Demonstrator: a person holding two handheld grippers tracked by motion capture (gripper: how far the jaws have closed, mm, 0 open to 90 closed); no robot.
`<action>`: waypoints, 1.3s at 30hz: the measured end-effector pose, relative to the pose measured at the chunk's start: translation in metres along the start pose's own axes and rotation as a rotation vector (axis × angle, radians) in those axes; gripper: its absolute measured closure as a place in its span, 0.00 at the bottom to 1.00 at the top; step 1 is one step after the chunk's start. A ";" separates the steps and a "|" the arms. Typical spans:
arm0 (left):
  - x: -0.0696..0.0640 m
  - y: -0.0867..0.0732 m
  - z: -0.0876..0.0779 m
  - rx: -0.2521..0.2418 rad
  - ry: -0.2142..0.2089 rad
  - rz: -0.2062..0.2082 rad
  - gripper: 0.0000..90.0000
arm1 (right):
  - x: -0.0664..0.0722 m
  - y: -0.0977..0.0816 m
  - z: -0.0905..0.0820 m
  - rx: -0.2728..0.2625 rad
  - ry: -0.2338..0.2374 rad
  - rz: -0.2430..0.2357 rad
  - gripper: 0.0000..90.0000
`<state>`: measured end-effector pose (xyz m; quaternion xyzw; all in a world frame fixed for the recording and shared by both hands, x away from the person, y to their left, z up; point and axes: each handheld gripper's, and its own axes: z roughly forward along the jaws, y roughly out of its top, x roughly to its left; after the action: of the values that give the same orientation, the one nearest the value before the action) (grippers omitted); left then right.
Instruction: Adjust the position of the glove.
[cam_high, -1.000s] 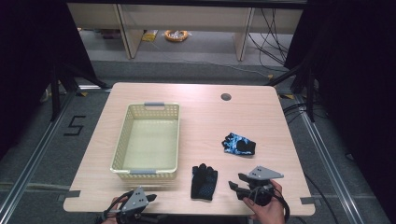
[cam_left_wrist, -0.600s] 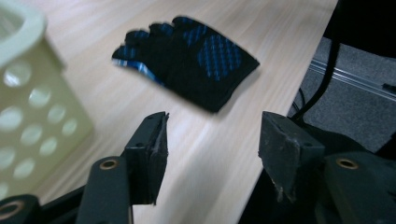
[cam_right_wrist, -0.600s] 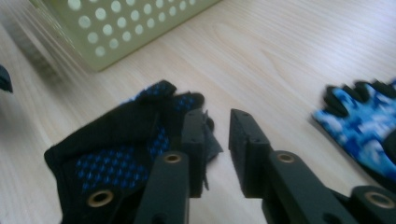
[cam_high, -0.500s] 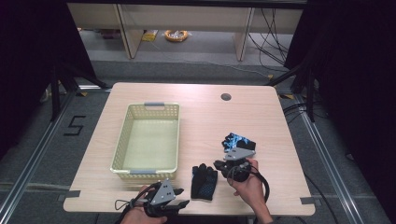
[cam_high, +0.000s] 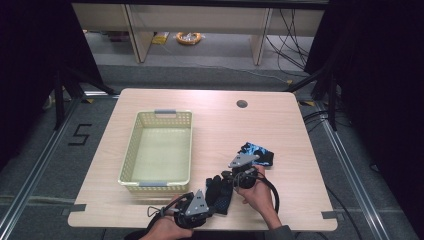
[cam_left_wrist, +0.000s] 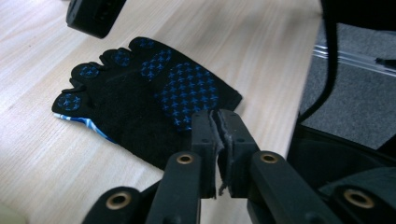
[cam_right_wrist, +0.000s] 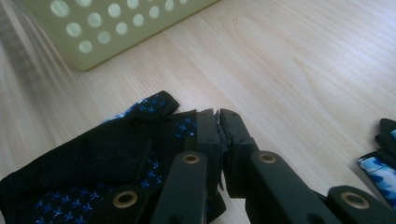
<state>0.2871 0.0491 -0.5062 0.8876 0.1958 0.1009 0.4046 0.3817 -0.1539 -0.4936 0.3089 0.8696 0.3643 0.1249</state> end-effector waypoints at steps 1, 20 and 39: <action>0.001 0.000 0.002 -0.003 0.001 -0.008 0.96 | 0.000 0.000 0.000 0.030 0.010 -0.001 0.98; 0.020 -0.008 -0.005 0.061 0.079 -0.043 0.97 | 0.013 -0.021 -0.008 0.111 0.004 0.064 1.00; 0.031 -0.001 0.005 0.057 0.122 -0.032 0.94 | 0.035 -0.051 -0.037 0.098 -0.028 0.110 0.99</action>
<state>0.3170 0.0592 -0.5096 0.8877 0.2370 0.1428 0.3681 0.3155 -0.1802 -0.5039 0.3670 0.8663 0.3234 0.1014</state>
